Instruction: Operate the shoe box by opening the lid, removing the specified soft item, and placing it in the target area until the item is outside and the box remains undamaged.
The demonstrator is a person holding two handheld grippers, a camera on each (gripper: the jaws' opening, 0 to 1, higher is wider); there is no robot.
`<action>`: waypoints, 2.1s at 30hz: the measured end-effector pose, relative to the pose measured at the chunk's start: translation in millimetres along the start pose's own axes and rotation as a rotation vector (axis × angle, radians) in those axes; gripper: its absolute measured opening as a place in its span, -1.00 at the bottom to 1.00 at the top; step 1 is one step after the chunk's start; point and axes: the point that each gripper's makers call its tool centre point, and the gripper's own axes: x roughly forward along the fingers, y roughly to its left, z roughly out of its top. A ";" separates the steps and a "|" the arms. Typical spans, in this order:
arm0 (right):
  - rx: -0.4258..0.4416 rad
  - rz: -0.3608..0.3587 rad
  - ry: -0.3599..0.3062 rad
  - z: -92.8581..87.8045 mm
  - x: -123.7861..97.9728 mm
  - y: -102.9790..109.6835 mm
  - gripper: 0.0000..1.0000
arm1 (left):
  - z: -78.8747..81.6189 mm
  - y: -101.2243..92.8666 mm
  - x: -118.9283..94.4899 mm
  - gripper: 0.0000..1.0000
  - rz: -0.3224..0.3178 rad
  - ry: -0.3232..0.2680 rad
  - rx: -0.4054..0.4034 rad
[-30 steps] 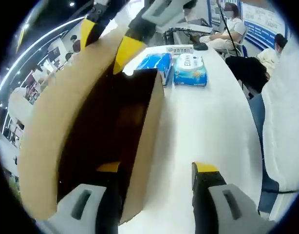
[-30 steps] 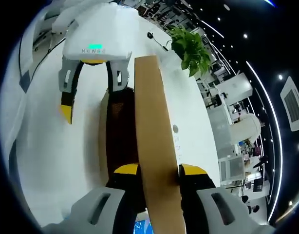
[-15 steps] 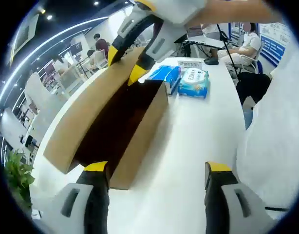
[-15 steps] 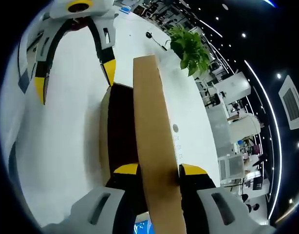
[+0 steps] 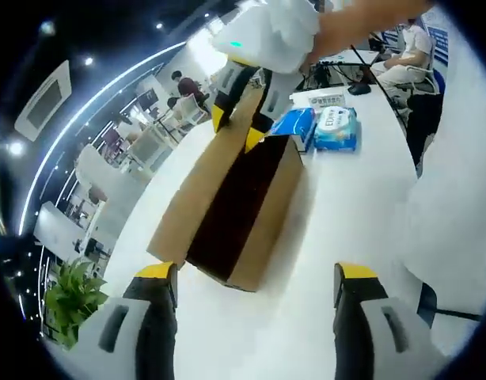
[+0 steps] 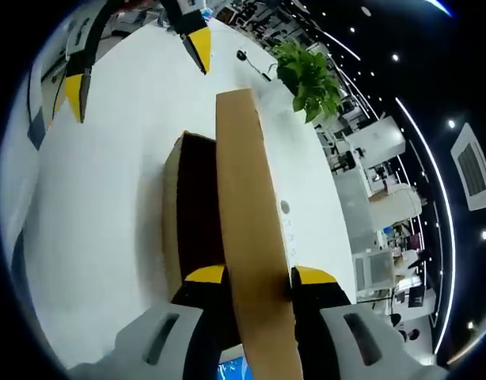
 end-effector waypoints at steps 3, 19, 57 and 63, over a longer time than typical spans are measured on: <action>0.003 -0.005 -0.003 0.3 0.8 -0.8 -0.40 | 8.4 15.1 3.5 0.63 0.028 -0.026 0.029; 0.011 -0.009 -0.005 1.0 0.3 0.8 -0.39 | 14.3 66.4 34.1 0.38 0.046 -0.021 0.189; 0.030 0.020 0.020 -26.2 -16.4 5.7 -0.21 | 20.9 70.8 67.9 -0.40 0.057 -0.022 0.412; 0.009 0.009 0.073 -55.1 -16.6 0.7 -0.12 | 20.0 71.0 69.8 -0.40 0.059 -0.022 0.410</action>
